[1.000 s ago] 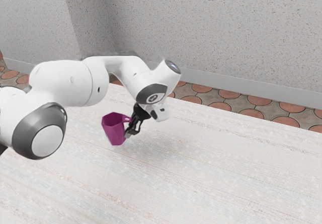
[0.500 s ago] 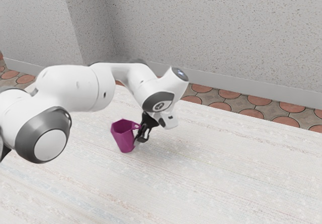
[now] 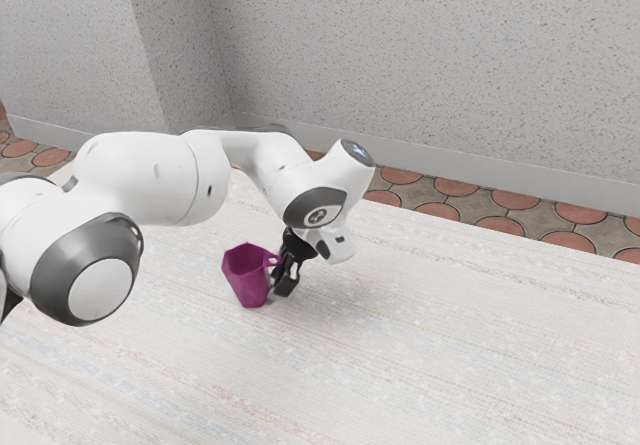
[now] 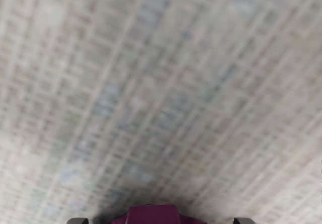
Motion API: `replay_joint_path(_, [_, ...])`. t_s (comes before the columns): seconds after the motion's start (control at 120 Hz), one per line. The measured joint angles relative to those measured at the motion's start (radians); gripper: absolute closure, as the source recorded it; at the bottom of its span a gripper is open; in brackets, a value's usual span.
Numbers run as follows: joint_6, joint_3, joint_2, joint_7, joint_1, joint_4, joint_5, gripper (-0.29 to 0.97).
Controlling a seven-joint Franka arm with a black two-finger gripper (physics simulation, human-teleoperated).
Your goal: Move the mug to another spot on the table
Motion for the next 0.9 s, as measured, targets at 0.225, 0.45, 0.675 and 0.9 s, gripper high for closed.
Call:
replay_joint_path(0.225, [0.011,-0.001,-0.003,0.002,0.000,0.006,-0.011,0.11])
replay_joint_path(0.45, [0.071,-0.007,-0.039,0.012,-0.004,0.054,-0.073,0.04])
replay_joint_path(0.675, [0.084,-0.004,-0.313,-0.066,0.055,0.038,-0.246,0.01])
replay_joint_path(0.9, [-0.019,0.000,-0.557,-0.262,0.224,-0.074,-0.339,0.00])
